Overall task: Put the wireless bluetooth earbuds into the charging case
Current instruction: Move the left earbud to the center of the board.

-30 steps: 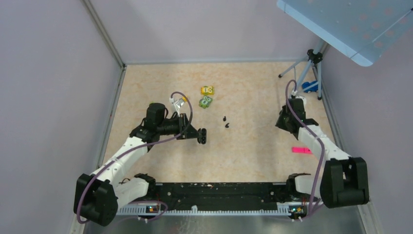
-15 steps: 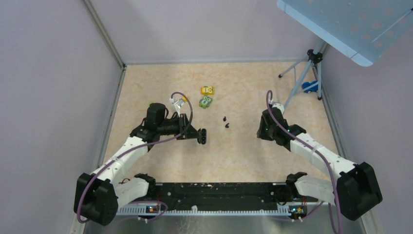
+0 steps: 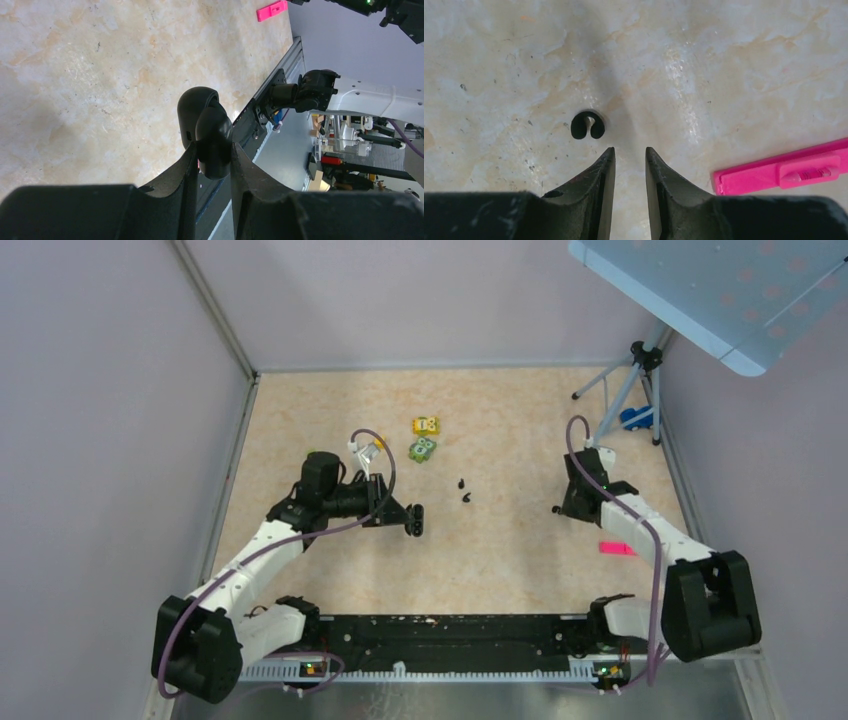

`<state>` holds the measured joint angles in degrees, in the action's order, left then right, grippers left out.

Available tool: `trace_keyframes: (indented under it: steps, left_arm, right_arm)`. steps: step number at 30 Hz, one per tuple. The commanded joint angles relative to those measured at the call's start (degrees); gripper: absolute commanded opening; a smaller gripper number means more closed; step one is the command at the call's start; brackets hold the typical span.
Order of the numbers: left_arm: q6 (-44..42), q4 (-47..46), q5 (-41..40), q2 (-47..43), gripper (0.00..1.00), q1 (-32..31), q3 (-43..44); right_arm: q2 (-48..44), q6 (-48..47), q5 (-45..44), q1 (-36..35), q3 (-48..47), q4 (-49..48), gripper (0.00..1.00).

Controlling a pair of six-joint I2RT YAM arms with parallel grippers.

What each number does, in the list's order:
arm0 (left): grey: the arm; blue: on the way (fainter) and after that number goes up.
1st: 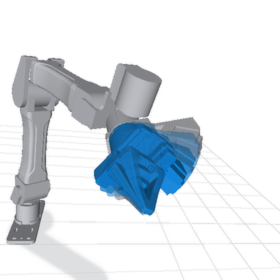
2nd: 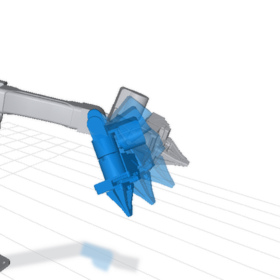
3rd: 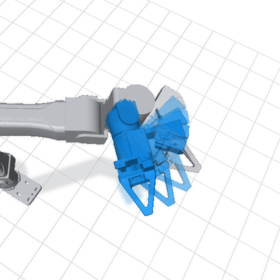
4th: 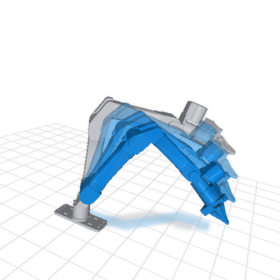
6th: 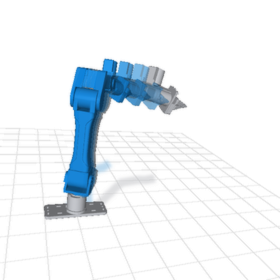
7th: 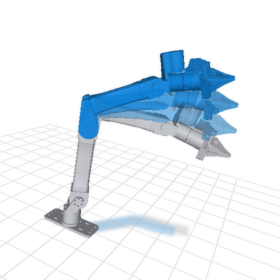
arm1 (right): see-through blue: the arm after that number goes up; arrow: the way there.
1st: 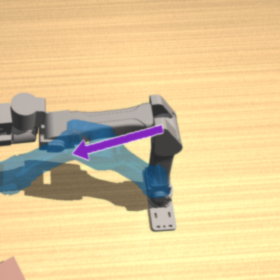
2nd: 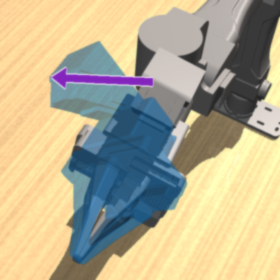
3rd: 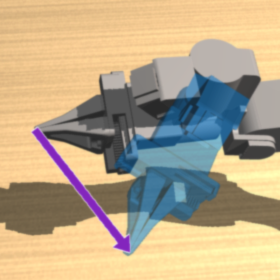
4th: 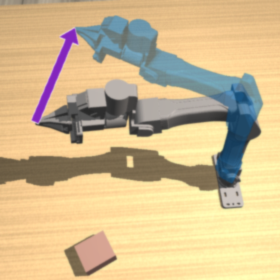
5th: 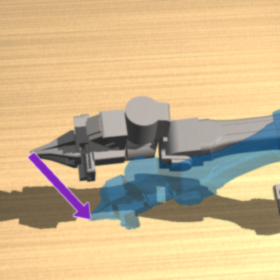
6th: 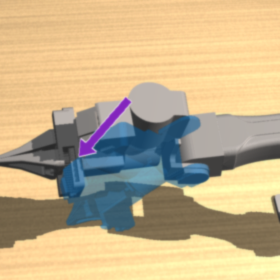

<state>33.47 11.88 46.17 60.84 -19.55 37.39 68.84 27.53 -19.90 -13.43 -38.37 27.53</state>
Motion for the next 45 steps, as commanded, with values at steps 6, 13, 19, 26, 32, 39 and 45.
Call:
trace_keyframes:
  steps: [6,13,19,26,32,39,45]
  left_arm:
    - [-1.2,-0.2,0.0,-2.4,0.0,0.0,1.6]
    - [-1.1,-0.3,0.0,-2.4,0.0,0.0,1.2]
    - [-0.7,-1.1,0.4,-1.6,0.0,0.0,1.0]
    - [-0.6,-1.6,0.8,-1.0,0.0,0.0,1.1]
    - [-0.6,-1.5,0.5,-1.1,0.0,0.0,0.9]
    - [-0.5,-1.8,0.7,-0.6,0.0,0.0,1.2]
    - [-0.5,-1.5,0.7,-0.9,0.0,0.0,1.2]
  right_arm:
    - [10.0,-2.8,-1.8,0.9,-5.4,-4.8,0.28]
    - [13.3,-3.1,2.6,1.0,-5.1,-6.7,0.26]
    - [11.0,-2.6,6.6,0.5,-2.7,-7.9,0.26]
    - [10.3,-3.2,11.7,-2.3,-2.9,-7.4,0.26]
    - [9.1,-4.9,15.2,-4.1,-4.4,-4.3,0.26]
    - [7.3,-6.9,17.8,-4.1,-6.6,-2.1,0.26]
    - [8.9,-7.4,18.0,-4.1,-8.3,-2.7,0.26]
